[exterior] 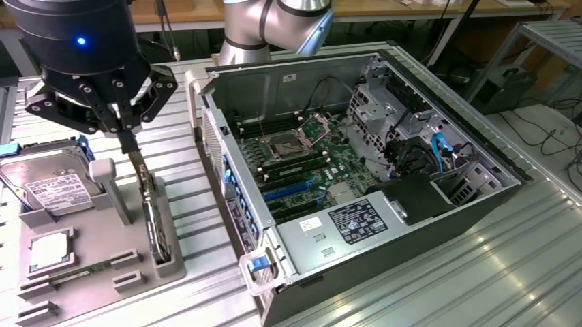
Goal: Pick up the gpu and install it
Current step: 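Reach for the gpu, then pick up the gpu and move the gpu toward the slot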
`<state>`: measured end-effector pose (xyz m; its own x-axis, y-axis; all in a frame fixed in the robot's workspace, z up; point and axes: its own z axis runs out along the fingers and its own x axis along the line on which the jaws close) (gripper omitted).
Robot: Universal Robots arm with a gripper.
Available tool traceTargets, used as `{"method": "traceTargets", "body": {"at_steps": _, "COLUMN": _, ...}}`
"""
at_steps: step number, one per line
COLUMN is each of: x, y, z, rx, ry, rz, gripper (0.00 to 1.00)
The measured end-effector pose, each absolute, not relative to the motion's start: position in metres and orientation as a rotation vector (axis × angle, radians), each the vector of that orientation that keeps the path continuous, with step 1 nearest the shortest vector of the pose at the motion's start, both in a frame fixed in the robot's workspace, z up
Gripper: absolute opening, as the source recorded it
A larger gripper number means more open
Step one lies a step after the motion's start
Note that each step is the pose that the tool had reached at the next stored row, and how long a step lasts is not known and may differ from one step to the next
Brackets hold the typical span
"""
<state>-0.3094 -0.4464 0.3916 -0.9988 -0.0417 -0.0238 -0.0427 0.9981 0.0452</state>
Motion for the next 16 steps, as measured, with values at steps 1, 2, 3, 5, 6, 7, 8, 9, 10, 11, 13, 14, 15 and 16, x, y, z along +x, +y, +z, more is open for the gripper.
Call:
{"method": "traceTargets", "body": {"at_steps": 1, "x": -0.311, "y": -0.447, "z": 0.392, "rx": -0.066, "ry": 3.117, "rz": 0.071, "gripper": 0.11}}
{"method": "traceTargets", "body": {"at_steps": 2, "x": -0.314, "y": -0.447, "z": 0.391, "rx": -0.066, "ry": 3.117, "rz": 0.071, "gripper": 0.11}}
{"method": "traceTargets", "body": {"at_steps": 3, "x": -0.316, "y": -0.448, "z": 0.392, "rx": -0.066, "ry": 3.117, "rz": 0.071, "gripper": 0.11}}
{"method": "traceTargets", "body": {"at_steps": 5, "x": -0.320, "y": -0.448, "z": 0.391, "rx": -0.066, "ry": 3.117, "rz": 0.071, "gripper": 0.11}}
{"method": "traceTargets", "body": {"at_steps": 6, "x": -0.321, "y": -0.449, "z": 0.391, "rx": -0.066, "ry": 3.117, "rz": 0.071, "gripper": 0.11}}
{"method": "traceTargets", "body": {"at_steps": 7, "x": -0.323, "y": -0.449, "z": 0.391, "rx": -0.066, "ry": 3.117, "rz": 0.071, "gripper": 0.11}}
{"method": "traceTargets", "body": {"at_steps": 8, "x": -0.325, "y": -0.450, "z": 0.391, "rx": -0.066, "ry": 3.117, "rz": 0.071, "gripper": 0.11}}
{"method": "traceTargets", "body": {"at_steps": 9, "x": -0.327, "y": -0.450, "z": 0.391, "rx": -0.066, "ry": 3.117, "rz": 0.071, "gripper": 0.11}}
{"method": "traceTargets", "body": {"at_steps": 10, "x": -0.328, "y": -0.451, "z": 0.391, "rx": -0.066, "ry": 3.117, "rz": 0.071, "gripper": 0.11}}
{"method": "traceTargets", "body": {"at_steps": 11, "x": -0.328, "y": -0.451, "z": 0.391, "rx": -0.066, "ry": 3.117, "rz": 0.071, "gripper": 0.11}}
{"method": "traceTargets", "body": {"at_steps": 13, "x": -0.328, "y": -0.451, "z": 0.391, "rx": -0.066, "ry": 3.117, "rz": 0.071, "gripper": 0.11}}
{"method": "traceTargets", "body": {"at_steps": 14, "x": -0.328, "y": -0.451, "z": 0.391, "rx": -0.066, "ry": 3.117, "rz": 0.071, "gripper": 0.11}}
{"method": "traceTargets", "body": {"at_steps": 15, "x": -0.328, "y": -0.451, "z": 0.391, "rx": -0.066, "ry": 3.117, "rz": 0.071, "gripper": 0.11}}
{"method": "traceTargets", "body": {"at_steps": 16, "x": -0.328, "y": -0.451, "z": 0.391, "rx": -0.066, "ry": 3.117, "rz": 0.071, "gripper": 0.11}}
